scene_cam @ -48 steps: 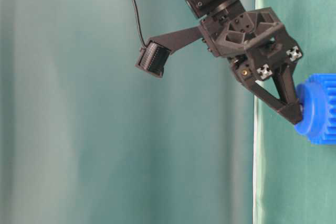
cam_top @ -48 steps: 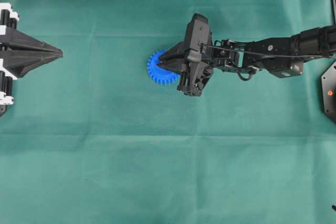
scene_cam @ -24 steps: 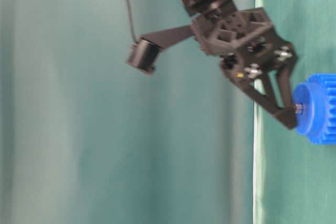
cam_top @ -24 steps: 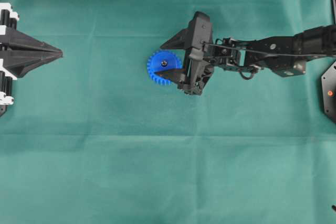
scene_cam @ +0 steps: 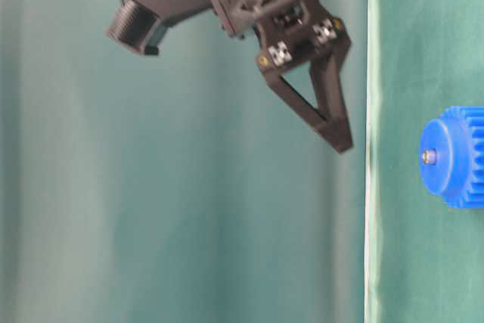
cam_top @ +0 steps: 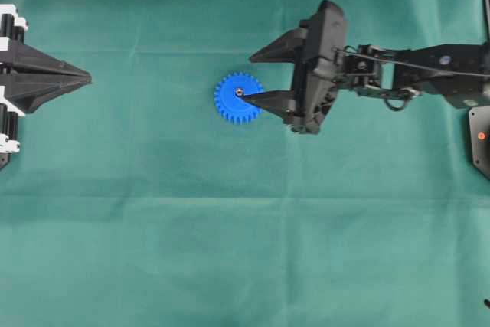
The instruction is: Insert the shaft placed at a random location into the center hole of the medium gear at another random location.
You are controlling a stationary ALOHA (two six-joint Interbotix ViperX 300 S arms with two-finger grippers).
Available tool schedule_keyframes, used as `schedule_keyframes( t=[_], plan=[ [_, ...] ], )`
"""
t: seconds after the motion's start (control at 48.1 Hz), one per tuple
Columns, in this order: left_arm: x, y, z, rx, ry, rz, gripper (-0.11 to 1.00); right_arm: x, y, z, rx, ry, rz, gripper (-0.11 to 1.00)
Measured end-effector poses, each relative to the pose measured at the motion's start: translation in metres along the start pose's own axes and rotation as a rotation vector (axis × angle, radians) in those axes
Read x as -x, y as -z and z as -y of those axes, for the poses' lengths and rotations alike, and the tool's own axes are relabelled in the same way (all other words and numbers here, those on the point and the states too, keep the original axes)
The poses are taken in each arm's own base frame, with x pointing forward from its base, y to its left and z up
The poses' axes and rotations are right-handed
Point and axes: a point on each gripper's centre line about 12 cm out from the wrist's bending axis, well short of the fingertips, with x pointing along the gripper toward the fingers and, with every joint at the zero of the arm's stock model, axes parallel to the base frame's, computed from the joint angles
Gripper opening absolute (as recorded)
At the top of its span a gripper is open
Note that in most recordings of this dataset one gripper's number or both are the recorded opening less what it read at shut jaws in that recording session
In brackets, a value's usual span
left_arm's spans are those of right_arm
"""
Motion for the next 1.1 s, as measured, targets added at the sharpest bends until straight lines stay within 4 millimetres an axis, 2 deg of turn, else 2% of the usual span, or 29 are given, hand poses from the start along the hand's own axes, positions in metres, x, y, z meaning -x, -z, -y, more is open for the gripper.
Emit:
schedule_keyframes(
  t=[0.27, 0.499, 1.103],
  plan=[
    [0.000, 0.001, 0.000, 0.002, 0.001, -0.002, 0.00, 0.032, 0.002, 0.001, 0.001, -0.003, 0.006, 0.84],
    [0.000, 0.000, 0.000, 0.001, 0.000, 0.000, 0.00, 0.048, 0.007, 0.002, 0.000, -0.004, 0.001, 0.84],
    [0.000, 0.001, 0.000, 0.001, 0.000, -0.002, 0.00, 0.053, 0.009, 0.002, -0.001, -0.003, 0.003, 0.84]
  ],
)
